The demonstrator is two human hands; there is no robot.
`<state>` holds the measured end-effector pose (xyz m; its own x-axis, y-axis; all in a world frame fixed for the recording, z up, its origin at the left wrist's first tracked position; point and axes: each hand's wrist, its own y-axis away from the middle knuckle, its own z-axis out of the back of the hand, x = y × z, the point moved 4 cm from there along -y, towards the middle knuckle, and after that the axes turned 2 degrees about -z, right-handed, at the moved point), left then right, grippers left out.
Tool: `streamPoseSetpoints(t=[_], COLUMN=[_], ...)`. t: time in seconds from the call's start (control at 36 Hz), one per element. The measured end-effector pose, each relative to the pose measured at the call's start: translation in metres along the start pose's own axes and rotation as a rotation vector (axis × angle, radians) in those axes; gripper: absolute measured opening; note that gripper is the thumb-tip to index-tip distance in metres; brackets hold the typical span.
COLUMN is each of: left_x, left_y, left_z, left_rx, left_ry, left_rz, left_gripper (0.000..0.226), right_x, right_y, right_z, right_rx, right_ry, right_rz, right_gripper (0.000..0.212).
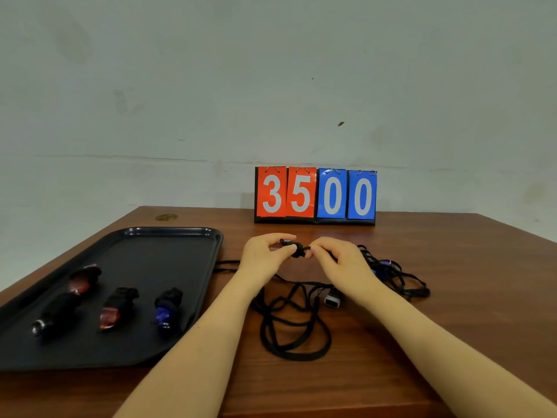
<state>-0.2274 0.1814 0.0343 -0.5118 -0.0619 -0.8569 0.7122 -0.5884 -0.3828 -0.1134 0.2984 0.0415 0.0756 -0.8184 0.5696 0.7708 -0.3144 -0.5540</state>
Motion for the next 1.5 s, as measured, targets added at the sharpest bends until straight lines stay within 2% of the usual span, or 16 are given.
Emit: streamPoseSetpoints(t=[0.19,0.39,0.5,0.72,0.83,0.89,1.0,1.14,1.25,1.36,1.44,1.5], left_x=[-0.007,-0.012,-0.016,-0.018,-0.026,-0.028,-0.025,-0.025,-0.024,-0.019,-0.013,-0.008], left_y=[0.002,0.008,0.012,0.015,0.017,0.017,0.018,0.018,0.016,0.013,0.01,0.008], left_z=[-0.009,-0.014,-0.017,-0.021,-0.021,-0.022,-0.023,-0.025,-0.025,-0.022,-0.02,-0.017], left_rx=[0.174,0.299,0.282,0.258,0.224,0.218,0.181,0.186,0.144,0.091,0.042,-0.018], left_ry=[0.149,0.578,0.762,0.909,1.053,1.054,1.001,0.965,0.992,1.027,0.935,0.806], left_rz=[0.029,0.147,0.2,0.275,0.27,0.26,0.292,0.282,0.257,0.245,0.225,0.22], left_gripper=[0.025,0.027,0.022,0.02,0.019,0.019,0.018,0.022,0.02,0.022,0.025,0.025], right_x=[-0.009,-0.003,-0.004,-0.012,-0.009,-0.008,-0.009,-0.006,-0.008,-0.007,-0.008,-0.008], right_y=[-0.005,-0.004,-0.004,-0.004,-0.004,-0.005,-0.004,-0.003,-0.005,-0.004,-0.002,-0.001], right_z=[0.014,0.017,0.015,0.011,0.008,0.01,0.017,0.019,0.011,-0.003,-0.008,-0.009], right_rx=[-0.142,-0.128,-0.103,-0.067,-0.031,-0.089,-0.211,-0.254,-0.146,0.026,0.089,0.126], right_ry=[-0.045,-0.189,-0.339,-0.439,-0.45,-0.431,-0.379,-0.351,-0.288,-0.142,-0.059,-0.015], right_rz=[-0.061,-0.102,-0.194,-0.293,-0.258,-0.245,-0.224,-0.182,-0.146,-0.093,-0.059,-0.061], right_gripper=[0.013,0.015,0.016,0.023,0.023,0.019,0.023,0.021,0.028,0.02,0.018,0.025])
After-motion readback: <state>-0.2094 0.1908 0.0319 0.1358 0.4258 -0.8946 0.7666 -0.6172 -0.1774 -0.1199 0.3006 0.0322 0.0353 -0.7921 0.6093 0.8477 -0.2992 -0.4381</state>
